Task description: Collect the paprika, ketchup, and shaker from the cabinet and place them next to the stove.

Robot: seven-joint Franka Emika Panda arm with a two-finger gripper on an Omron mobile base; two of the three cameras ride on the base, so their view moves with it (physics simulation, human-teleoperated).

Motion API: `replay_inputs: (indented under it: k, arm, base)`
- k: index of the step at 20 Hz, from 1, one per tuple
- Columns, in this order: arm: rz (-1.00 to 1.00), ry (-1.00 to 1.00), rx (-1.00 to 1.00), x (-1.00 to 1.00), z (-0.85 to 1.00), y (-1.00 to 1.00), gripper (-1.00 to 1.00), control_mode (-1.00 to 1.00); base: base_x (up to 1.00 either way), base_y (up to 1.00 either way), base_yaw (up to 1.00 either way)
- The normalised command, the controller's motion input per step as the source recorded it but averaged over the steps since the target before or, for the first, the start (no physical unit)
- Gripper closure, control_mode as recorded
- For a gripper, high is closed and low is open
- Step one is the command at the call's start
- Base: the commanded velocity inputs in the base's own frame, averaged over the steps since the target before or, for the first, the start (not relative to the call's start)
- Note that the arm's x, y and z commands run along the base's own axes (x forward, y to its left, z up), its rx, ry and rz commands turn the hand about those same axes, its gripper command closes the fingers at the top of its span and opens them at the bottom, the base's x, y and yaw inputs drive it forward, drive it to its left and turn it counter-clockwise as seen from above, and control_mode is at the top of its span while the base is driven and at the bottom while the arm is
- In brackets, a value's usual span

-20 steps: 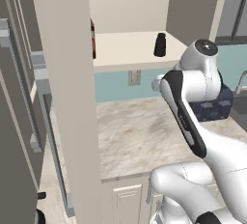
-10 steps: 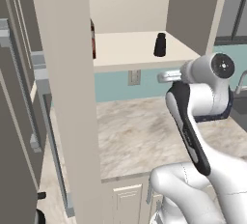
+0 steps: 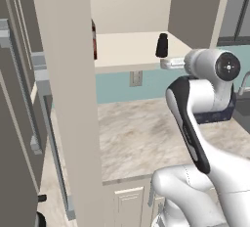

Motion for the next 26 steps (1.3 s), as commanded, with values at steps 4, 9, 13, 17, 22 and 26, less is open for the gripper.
replay_inputs:
  k: [4,9,13,17,22,26]
  arm:
    - [0.00,-0.08,0.00,0.00,0.26,0.07,-1.00,-1.00]
    - [0.00,-0.01,0.00,0.02,0.02,0.14,-1.00,-1.00]
    - [0.00,-0.03,0.00,0.06,0.00,0.16,-1.00,-1.00]
    - [0.00,-0.01,0.00,0.17,0.00,0.13,-1.00,-1.00]
    - [0.00,-0.01,0.01,0.23,0.00,0.04,-1.00,-1.00]
    - [0.00,-0.01,0.02,0.25,0.00,0.00,-1.00,-1.00]
  base:
    - [0.00,0.00,0.00]
    - [0.00,0.00,0.00]
    - [0.00,0.00,0.00]
    - [0.00,0.00,0.00]
    - [0.00,0.00,0.00]
    - [0.00,0.00,0.00]
